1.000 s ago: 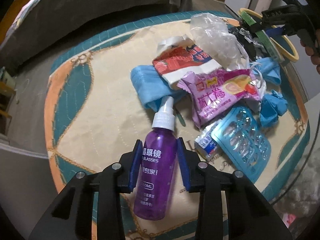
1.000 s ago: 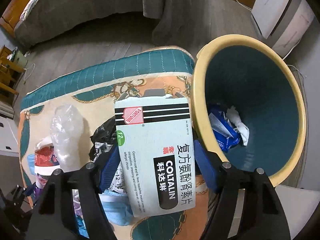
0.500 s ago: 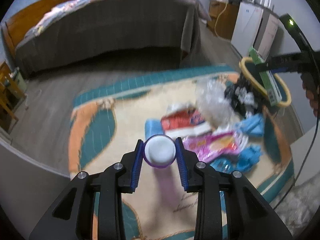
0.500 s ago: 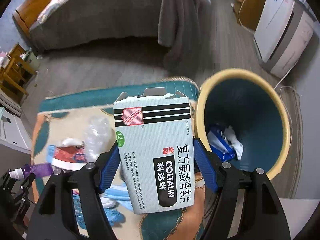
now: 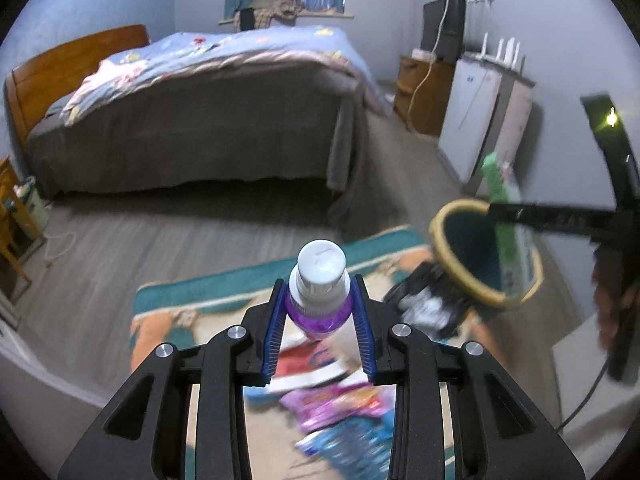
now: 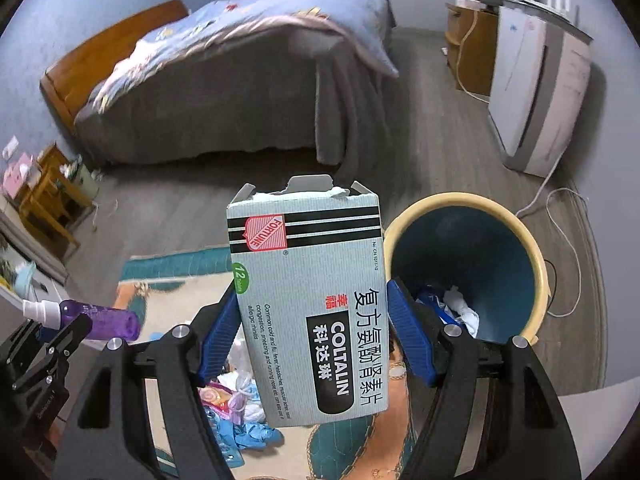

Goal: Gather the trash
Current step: 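Carry the box over the bin with the right tool while left tool lifts the purple bottle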

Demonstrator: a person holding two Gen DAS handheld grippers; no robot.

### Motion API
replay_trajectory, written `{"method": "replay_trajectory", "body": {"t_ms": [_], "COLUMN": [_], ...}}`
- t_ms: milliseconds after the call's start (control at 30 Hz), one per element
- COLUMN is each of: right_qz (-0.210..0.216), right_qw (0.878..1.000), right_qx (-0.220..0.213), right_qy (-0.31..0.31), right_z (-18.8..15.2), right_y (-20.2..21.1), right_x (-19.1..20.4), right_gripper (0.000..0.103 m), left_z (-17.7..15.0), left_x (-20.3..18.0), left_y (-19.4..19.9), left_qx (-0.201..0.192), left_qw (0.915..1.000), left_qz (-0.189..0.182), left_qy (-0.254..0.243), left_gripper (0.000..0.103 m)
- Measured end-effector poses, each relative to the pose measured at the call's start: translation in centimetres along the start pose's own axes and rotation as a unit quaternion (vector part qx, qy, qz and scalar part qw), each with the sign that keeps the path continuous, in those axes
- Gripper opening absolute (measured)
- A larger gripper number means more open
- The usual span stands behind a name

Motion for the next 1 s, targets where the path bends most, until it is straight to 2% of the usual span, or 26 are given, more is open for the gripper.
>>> {"method": "replay_trajectory", "body": {"t_ms": [200, 433, 700, 1000], "right_qz": [-0.041, -0.075, -0.094, -0.084], "right_qw": [0.999, 0.996, 0.995, 0.996], "right_qx": [-0.001, -0.017, -0.012, -0.007], "right_qy": [0.022, 0.043, 0.031, 0.005], "right_z": [-0.7, -0.5, -0.8, -1.4], "right_y": [0.0, 0.1, -1.0, -2.1], "right_x": [-2.8, -6.2, -10.3, -13.6], "right_gripper": [0.070, 0.070, 0.070, 0.070], "left_z": [-0.2, -1.4, -2.7, -4.3], "left_x": [-4.3, -7.0, -8.9, -11.6], "left_y": [-0.8, -2.7, -4.7, -6.9], "left_qx": [0.001, 0.021, 0.036, 0.054], "left_qw": [0.9994, 0.9981, 0.9964, 0.9927], "left_qz": [-0.027, -0.029, -0.027, -0.034], "left_qy": [-0.021, -0.050, -0.072, -0.102], "left_gripper": [0.034, 0.034, 0.034, 0.034]}}
Point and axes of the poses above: each gripper's, at about its wrist camera, not at the fingertips, and y roughly against the way its jaws point, x to its left, z to its top, the point moved 8 cm from there along -y, roughly the way its jaws point, and after that the axes turned 14 degrees about y, right-handed, at the moved point
